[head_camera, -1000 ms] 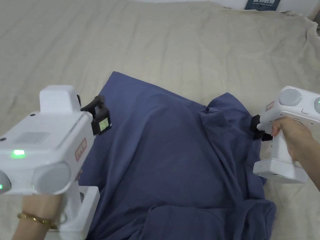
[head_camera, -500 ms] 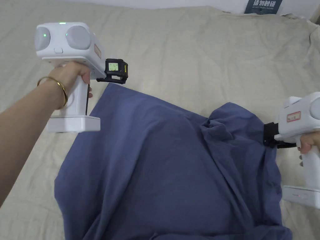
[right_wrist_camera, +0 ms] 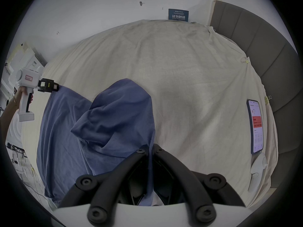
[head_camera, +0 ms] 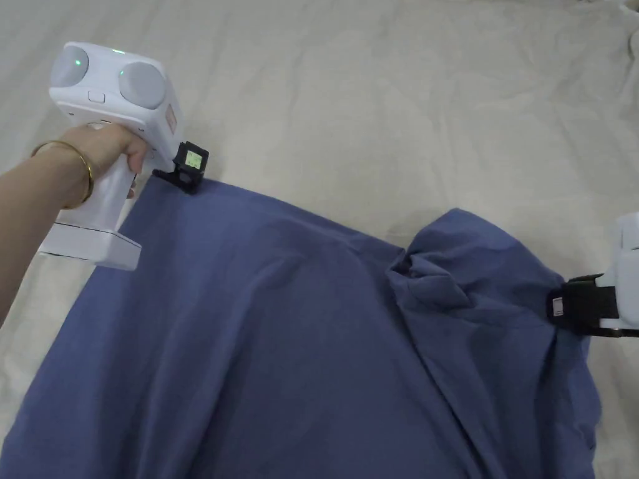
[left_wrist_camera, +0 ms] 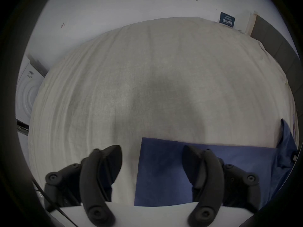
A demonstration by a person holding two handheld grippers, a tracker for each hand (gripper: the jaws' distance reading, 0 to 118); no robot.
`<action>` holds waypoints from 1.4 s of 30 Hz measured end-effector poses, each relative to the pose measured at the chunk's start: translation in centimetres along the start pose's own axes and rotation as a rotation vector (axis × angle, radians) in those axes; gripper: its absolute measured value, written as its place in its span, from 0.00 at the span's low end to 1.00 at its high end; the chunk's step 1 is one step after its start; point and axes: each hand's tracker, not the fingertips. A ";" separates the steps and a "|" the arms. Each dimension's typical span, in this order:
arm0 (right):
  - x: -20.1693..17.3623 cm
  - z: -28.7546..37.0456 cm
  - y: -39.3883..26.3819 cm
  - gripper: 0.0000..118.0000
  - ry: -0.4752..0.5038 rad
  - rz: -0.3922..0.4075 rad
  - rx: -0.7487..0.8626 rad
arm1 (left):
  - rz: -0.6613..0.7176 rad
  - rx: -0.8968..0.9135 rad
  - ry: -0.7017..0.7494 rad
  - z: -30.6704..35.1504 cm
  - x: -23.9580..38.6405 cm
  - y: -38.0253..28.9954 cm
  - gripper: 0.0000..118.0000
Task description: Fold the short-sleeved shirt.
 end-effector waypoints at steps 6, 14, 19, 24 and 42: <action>-0.5 -0.2 -0.3 0.01 0.010 0.023 0.012 | 0.038 0.015 -0.084 0.1 -0.2 -0.6 0.41; -1.0 1.2 -0.5 0.01 -0.010 0.030 0.043 | 0.035 0.140 -0.084 5.1 0.1 -1.7 0.00; -0.4 6.0 -0.4 0.01 -0.013 0.008 0.115 | 0.076 0.235 -0.143 12.4 -1.5 -3.4 0.00; -0.2 13.5 -1.1 0.01 -0.011 -0.021 0.218 | 0.121 0.356 -0.095 21.7 -4.3 -6.4 0.00; -0.5 39.2 -7.2 0.01 0.039 -0.088 0.652 | 0.372 0.862 0.094 51.6 -12.5 -21.8 0.00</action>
